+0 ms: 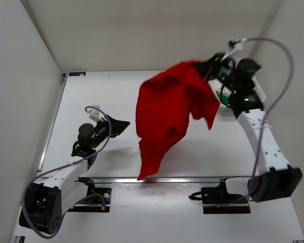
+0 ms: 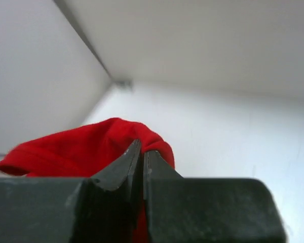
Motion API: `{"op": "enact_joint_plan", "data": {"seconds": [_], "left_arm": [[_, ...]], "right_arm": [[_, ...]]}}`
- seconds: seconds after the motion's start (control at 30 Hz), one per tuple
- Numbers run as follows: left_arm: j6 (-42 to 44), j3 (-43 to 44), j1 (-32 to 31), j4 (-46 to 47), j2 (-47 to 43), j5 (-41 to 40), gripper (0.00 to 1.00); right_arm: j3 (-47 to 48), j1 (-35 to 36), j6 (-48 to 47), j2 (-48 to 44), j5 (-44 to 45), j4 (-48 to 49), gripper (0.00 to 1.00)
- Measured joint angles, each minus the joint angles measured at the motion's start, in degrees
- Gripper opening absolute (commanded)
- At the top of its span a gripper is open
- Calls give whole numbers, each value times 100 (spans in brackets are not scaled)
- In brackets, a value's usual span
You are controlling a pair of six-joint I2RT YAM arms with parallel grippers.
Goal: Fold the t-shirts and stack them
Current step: Move the tshirt to the center of the board
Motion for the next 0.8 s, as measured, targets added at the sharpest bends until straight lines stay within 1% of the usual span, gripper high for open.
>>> {"op": "enact_joint_plan", "data": {"seconds": [0.03, 0.1, 0.17, 0.2, 0.23, 0.27, 0.3, 0.33, 0.37, 0.43, 0.47, 0.57, 0.6, 0.63, 0.67, 0.7, 0.73, 0.8], "left_arm": [[4, 9, 85, -20, -74, -39, 55], [46, 118, 120, -175, -74, -74, 56], [146, 321, 28, -431, 63, -129, 56], [210, 448, -33, -586, 144, -168, 56], [280, 566, -96, -734, 208, -210, 56], [380, 708, -179, -942, 264, -291, 56], [483, 861, -262, -1161, 315, -354, 56], [595, 1023, -358, -1362, 367, -415, 56], [699, 1161, -455, -1547, 409, -472, 56], [920, 1484, -721, -1969, 507, -577, 56], [997, 1593, -870, -2124, 544, -616, 56], [1178, 1792, -1493, -2588, 638, -774, 55], [1231, 1803, -1722, -2730, 669, -835, 55], [1274, 1803, -1934, -2898, 710, -916, 54], [1314, 1803, -2111, -3053, 769, -975, 54], [1349, 1803, -2280, -3222, 846, -1078, 54], [1384, 1805, -2389, -3366, 920, -1163, 56], [1471, 1884, -2599, -3685, 1113, -1423, 59]], "right_arm": [[-778, -72, 160, -61, -68, 260, 0], [-2186, -236, 494, 223, -127, 619, 0], [-3180, -448, 745, 671, -120, 623, 0], [-3504, -579, 841, 927, -122, 476, 1], [-3698, -713, 909, 1161, -114, 286, 4], [-3762, -802, 955, 1276, -79, 168, 12], [-3766, -876, 986, 1307, -13, 122, 23], [-3751, -955, 973, 1231, 90, 173, 29], [-3713, -981, 949, 1097, 205, 197, 38], [-3554, -931, 824, 706, 514, 223, 46], [-3486, -876, 774, 525, 669, 254, 48], [-3644, -619, 640, -160, 1119, 439, 49], [-3842, -540, 636, -422, 1239, 487, 47], [-4175, -457, 632, -688, 1342, 634, 42], [-4516, -389, 625, -931, 1410, 640, 40], [-4955, -319, 649, -1200, 1497, 629, 35], [-5320, -271, 671, -1379, 1565, 538, 31], [-5969, -127, 734, -1644, 1718, 310, 29]]}}
